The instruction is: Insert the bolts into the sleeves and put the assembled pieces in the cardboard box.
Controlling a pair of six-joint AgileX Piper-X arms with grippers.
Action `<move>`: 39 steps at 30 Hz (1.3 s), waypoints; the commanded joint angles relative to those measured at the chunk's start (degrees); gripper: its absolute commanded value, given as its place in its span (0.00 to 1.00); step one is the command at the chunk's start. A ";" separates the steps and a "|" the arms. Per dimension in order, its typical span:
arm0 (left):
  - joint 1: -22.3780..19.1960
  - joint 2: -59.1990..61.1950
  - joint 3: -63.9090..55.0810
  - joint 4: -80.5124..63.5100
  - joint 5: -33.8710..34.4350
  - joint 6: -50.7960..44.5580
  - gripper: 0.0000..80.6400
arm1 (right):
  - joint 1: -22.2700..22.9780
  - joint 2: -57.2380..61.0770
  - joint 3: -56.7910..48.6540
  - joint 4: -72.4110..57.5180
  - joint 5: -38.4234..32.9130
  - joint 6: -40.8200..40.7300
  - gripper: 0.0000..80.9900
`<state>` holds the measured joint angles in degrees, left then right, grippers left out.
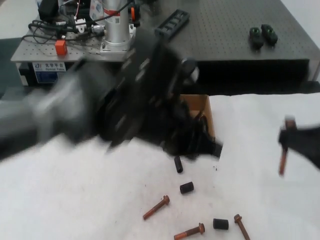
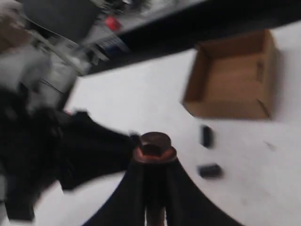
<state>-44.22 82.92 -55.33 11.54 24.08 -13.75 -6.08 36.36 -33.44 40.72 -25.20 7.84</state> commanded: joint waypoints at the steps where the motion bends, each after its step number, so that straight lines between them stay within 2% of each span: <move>1: -0.47 -7.50 9.64 -16.08 7.99 -3.18 0.01 | 6.08 0.52 0.75 -33.34 -13.01 22.16 0.01; 3: -0.43 -12.05 14.49 -25.47 12.09 -5.58 0.01 | 9.31 2.04 0.75 -42.00 -13.01 27.66 0.01; 6: -0.43 -16.72 18.76 -33.78 14.01 -9.86 0.01 | 14.46 4.72 0.65 -51.28 -13.10 32.74 0.01; 9: -0.43 -19.13 19.81 -35.16 14.00 -10.15 0.01 | 18.81 6.88 0.00 -52.15 -13.10 32.91 0.01; 13: -0.43 -19.68 19.79 -35.30 14.00 -10.15 0.01 | 21.68 8.35 -0.13 -52.26 -13.10 32.04 0.01; 31: -0.43 -19.65 19.79 -35.87 14.41 -10.19 0.01 | 22.89 8.43 -0.13 -47.91 -14.19 28.95 0.01; 36: -0.43 -19.65 19.79 -36.10 9.88 -10.62 0.01 | 22.89 8.43 -0.13 -47.71 -17.74 28.19 0.00; 38: -0.43 -19.65 19.79 -36.90 8.80 -10.60 0.01 | 22.89 8.43 -0.13 -47.72 -19.69 27.82 0.13; 39: -0.43 -19.65 19.79 -37.29 8.24 -10.60 0.01 | 22.89 8.43 -0.13 -47.72 -19.88 27.68 0.25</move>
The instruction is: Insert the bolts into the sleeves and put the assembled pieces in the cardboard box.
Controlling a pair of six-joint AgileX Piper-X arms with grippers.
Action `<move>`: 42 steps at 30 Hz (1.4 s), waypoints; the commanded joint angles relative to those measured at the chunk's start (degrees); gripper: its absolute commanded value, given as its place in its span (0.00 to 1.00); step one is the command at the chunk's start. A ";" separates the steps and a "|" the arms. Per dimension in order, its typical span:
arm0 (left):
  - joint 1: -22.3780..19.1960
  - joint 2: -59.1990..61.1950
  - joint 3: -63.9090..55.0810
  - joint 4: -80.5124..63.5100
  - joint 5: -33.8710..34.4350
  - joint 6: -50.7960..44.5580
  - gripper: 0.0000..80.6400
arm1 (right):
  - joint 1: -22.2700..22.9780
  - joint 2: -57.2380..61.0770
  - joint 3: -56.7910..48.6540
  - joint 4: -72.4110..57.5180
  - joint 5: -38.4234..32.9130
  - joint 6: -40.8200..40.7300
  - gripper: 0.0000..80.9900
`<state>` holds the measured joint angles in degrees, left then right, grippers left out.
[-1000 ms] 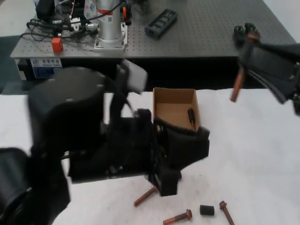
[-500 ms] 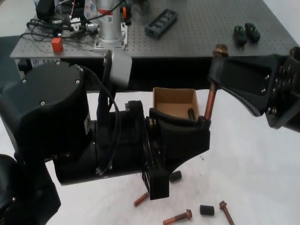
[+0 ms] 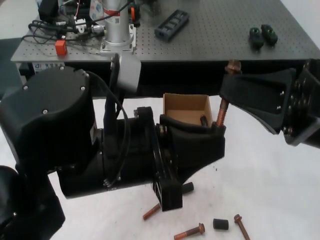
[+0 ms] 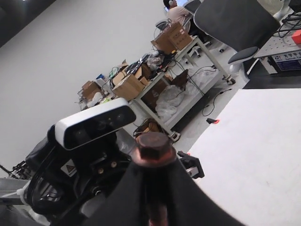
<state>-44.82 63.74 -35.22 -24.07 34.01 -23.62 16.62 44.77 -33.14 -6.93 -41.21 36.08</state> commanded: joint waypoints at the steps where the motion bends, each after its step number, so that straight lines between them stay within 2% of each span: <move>1: 0.17 -0.46 -0.31 -1.80 -2.33 -0.74 0.01 | 0.18 0.01 -0.43 -0.07 -4.07 -0.55 0.36; 2: 0.17 -0.46 -0.31 -1.80 -2.78 -0.74 0.01 | 0.18 0.01 -0.43 -0.07 -4.05 -0.55 0.47; 3: 0.17 -0.46 -0.31 -1.80 -3.05 -0.74 0.01 | 0.18 0.01 -0.43 0.16 -4.05 -0.43 0.52; 7: 0.17 -0.46 -0.31 -1.80 -4.78 0.07 0.01 | 0.18 0.01 -0.43 0.15 -4.22 -1.04 0.46; 12: 0.92 1.11 -1.71 -1.66 -17.60 -2.17 0.01 | -4.80 -1.42 -0.43 5.00 -3.76 -1.73 0.46; 16: 4.69 9.03 -8.41 1.45 -18.96 -8.51 0.01 | -10.20 -4.23 -0.43 22.83 1.32 -12.82 0.46; 19: 6.96 17.43 -16.96 9.74 -21.54 -10.21 0.01 | -12.60 -5.22 -0.43 37.76 11.54 -22.16 0.46; 22: 8.20 27.06 -28.38 20.37 -21.90 -7.58 0.01 | -12.04 -4.00 -0.43 48.90 22.14 -28.47 0.45; 27: 8.81 43.88 -46.86 35.05 -22.96 -2.83 0.01 | -9.07 2.89 -0.43 53.74 33.45 -32.62 0.41; 35: 9.50 64.77 -72.96 48.13 -23.35 -1.80 0.01 | -6.25 20.67 -0.96 54.95 36.82 -36.94 0.41; 42: 10.69 73.69 -84.14 53.96 -22.52 -3.39 0.01 | -5.14 29.39 -1.33 49.29 40.62 -37.06 0.41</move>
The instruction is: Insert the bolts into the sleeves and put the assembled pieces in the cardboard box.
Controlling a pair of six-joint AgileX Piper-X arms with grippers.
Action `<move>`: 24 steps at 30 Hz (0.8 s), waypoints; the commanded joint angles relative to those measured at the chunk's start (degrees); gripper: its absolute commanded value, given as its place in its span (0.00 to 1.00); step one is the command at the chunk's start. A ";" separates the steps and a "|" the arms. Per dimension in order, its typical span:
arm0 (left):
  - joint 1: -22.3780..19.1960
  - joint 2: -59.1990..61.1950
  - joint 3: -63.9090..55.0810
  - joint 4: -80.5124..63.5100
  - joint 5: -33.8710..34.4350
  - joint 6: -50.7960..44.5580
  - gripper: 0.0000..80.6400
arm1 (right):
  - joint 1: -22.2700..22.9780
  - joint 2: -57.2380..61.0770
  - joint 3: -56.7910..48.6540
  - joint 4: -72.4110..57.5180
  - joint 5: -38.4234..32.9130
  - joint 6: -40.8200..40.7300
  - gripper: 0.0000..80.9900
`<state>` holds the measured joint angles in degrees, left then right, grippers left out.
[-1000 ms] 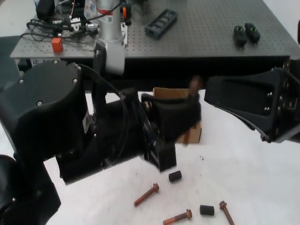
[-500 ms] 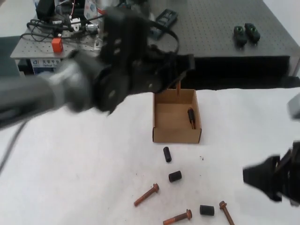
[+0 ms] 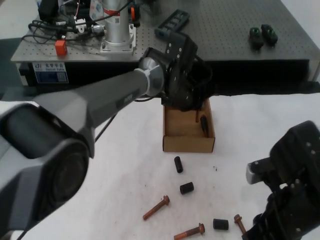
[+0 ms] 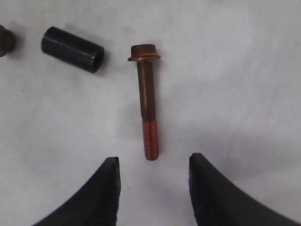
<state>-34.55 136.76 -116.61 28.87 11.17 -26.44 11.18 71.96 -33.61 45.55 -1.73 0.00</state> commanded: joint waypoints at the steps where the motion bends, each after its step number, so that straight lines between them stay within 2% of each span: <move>1: 0.55 0.93 -2.93 1.01 0.32 -0.78 0.01 | 0.30 2.87 -0.86 -4.11 1.14 -0.99 0.41; 11: 0.71 3.50 -2.92 1.16 5.14 -4.67 0.01 | 0.30 7.14 -0.86 -9.35 0.74 -0.99 0.41; 18: 0.71 3.49 -2.92 1.42 6.00 -6.07 0.22 | 0.30 11.08 -1.53 -12.17 0.75 -0.88 0.41; 22: 0.71 3.49 -2.92 1.42 6.16 -6.07 0.23 | 0.30 13.01 -1.54 -14.64 0.75 -0.88 0.40; 24: 0.71 3.49 -2.92 1.42 6.81 -6.19 0.23 | 0.30 13.48 -1.54 -14.49 0.75 -0.88 0.32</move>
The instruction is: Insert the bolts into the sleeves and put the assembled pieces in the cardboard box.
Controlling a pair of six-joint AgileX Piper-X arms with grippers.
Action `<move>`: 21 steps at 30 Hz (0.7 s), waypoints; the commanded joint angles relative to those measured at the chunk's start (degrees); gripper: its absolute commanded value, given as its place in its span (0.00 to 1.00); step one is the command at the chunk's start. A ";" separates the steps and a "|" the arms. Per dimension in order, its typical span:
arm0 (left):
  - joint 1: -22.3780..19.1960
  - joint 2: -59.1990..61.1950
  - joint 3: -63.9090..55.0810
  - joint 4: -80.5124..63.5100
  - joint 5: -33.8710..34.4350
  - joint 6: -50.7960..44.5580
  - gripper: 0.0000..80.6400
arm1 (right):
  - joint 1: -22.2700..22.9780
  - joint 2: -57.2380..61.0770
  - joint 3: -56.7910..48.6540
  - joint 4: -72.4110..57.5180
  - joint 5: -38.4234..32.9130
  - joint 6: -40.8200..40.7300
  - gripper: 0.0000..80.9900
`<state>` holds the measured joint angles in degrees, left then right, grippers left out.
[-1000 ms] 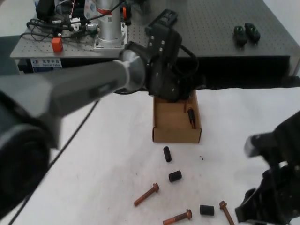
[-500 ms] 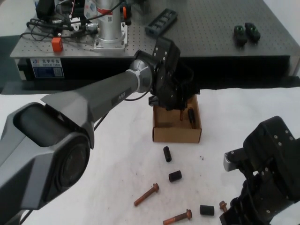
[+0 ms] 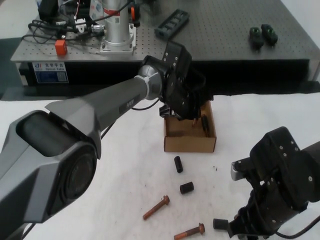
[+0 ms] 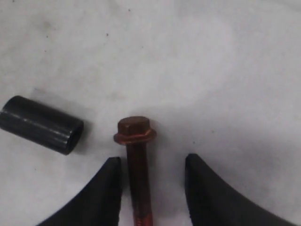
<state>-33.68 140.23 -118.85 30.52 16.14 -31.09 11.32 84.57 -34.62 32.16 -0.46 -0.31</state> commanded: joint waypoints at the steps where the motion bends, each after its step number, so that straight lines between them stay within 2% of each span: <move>1: -0.16 0.02 -0.68 -0.23 2.63 -1.68 0.23 | 0.16 0.95 -0.52 -0.83 -0.52 -0.57 0.26; 4: 0.06 0.02 -0.68 -0.12 4.19 -2.98 0.23 | 0.16 1.00 -0.52 -0.78 -0.52 -0.57 0.03; 10: 1.29 -0.63 -0.68 -0.12 8.92 -4.56 0.23 | 0.16 -0.52 -0.52 -2.60 -0.52 0.31 0.02; 13: 2.14 -2.31 -0.68 -0.12 9.18 -4.53 0.24 | 0.16 -4.28 -0.52 -3.36 -0.52 1.18 0.02; 19: 3.99 -7.33 -0.68 -0.12 10.75 -4.16 0.45 | 0.16 -13.88 -0.52 -1.48 -0.52 3.92 0.02; 21: 4.34 -9.37 -0.68 0.12 11.53 -3.72 0.47 | 0.16 -16.76 -0.52 -0.16 -0.52 4.61 0.02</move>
<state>-29.86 134.20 -118.83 31.22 26.61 -34.19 11.32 72.20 -34.87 30.45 -0.50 1.96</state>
